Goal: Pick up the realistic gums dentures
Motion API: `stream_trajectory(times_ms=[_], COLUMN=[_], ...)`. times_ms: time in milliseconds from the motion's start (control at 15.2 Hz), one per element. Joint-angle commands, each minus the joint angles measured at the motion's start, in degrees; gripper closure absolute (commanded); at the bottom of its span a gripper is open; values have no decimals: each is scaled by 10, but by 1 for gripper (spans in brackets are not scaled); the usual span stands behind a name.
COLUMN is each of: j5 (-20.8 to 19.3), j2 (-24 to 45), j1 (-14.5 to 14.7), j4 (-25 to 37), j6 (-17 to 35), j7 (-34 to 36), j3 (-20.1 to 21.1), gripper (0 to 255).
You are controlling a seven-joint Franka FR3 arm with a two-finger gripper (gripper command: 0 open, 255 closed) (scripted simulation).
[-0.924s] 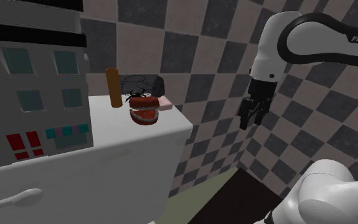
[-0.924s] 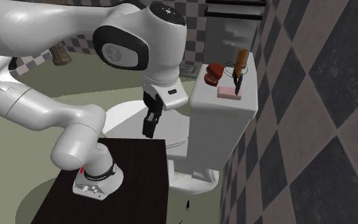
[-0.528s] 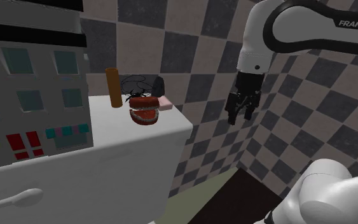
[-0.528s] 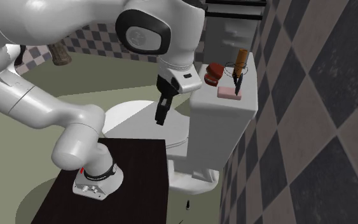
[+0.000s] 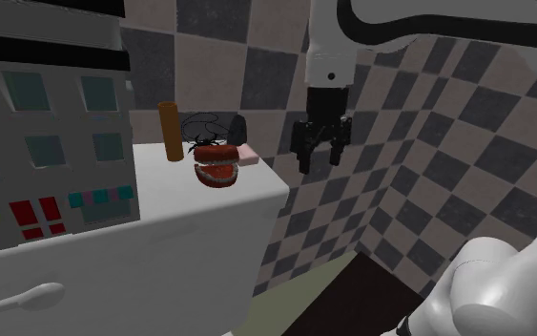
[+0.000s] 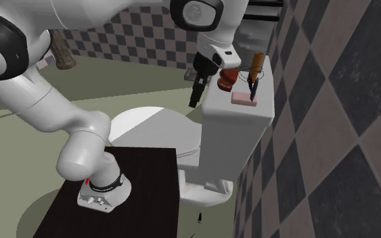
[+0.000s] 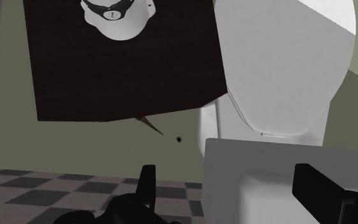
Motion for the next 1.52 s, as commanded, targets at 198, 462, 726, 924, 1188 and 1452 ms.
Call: stream_trajectory(times_ms=[198,462,726,924,1188,1452], j5=[0,-13,-36,-55,-51,-49], j2=[109,211,330,409,391,379], j1=[16,34,65,93,87,83], j4=[128,253,409,520,462,418], j6=[-36,-74,-129,-173,-133,-100], j7=[64,119,177,208,200,194], j3=[43,74,99,109,107,106], gripper=[0,0,0,0,0,0])
